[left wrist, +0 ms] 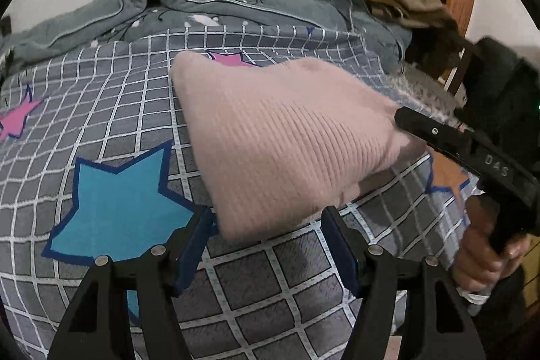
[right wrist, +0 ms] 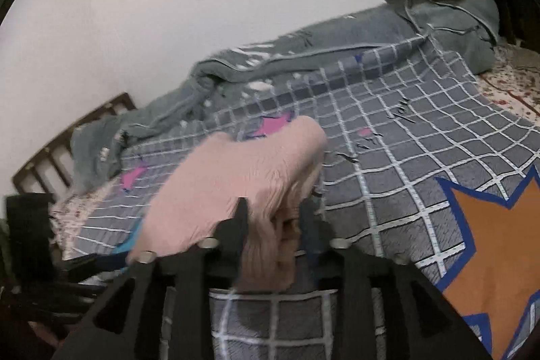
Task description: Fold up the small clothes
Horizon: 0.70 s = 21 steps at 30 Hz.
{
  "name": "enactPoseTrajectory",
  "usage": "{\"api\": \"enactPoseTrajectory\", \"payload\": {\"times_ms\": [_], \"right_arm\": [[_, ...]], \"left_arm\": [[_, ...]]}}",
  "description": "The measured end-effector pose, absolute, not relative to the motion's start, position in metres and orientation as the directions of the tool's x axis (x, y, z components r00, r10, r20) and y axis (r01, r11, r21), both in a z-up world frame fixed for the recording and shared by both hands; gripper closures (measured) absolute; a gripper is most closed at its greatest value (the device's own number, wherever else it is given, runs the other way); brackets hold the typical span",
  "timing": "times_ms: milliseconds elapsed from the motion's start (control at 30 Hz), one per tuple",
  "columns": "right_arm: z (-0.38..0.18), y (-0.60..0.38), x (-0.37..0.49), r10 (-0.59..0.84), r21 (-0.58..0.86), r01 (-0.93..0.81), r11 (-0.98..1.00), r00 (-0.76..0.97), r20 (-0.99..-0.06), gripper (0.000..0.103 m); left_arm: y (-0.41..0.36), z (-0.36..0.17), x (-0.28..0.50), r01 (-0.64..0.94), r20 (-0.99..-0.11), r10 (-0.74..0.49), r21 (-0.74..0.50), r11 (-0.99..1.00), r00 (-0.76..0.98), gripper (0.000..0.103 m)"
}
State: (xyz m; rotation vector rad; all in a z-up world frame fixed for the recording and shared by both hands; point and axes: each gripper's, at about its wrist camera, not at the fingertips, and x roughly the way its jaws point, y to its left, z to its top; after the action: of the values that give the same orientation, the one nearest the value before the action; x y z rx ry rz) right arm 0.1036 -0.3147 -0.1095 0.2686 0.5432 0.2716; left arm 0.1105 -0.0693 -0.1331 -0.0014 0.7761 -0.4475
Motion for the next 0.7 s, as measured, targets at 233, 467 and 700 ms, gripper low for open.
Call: {"api": "enactPoseTrajectory", "payload": {"times_ms": [233, 467, 700], "right_arm": [[-0.123, -0.3, 0.112, 0.302, 0.297, -0.166, 0.94, 0.813, -0.499, 0.098], [-0.139, -0.315, 0.129, 0.311, 0.35, -0.111, 0.93, 0.746, -0.589, 0.098], [-0.115, -0.315, 0.126, 0.324, 0.349, -0.146, 0.926, 0.782, -0.533, 0.063]], "left_arm": [[-0.053, -0.127, 0.112, 0.348, -0.635, -0.38, -0.182, 0.92, 0.673, 0.083], [-0.051, -0.131, 0.111, 0.36, -0.647, -0.399, -0.202, 0.911, 0.649, 0.075], [-0.008, -0.129, 0.11, 0.308, -0.626, -0.432, -0.304, 0.902, 0.649, 0.046]]}}
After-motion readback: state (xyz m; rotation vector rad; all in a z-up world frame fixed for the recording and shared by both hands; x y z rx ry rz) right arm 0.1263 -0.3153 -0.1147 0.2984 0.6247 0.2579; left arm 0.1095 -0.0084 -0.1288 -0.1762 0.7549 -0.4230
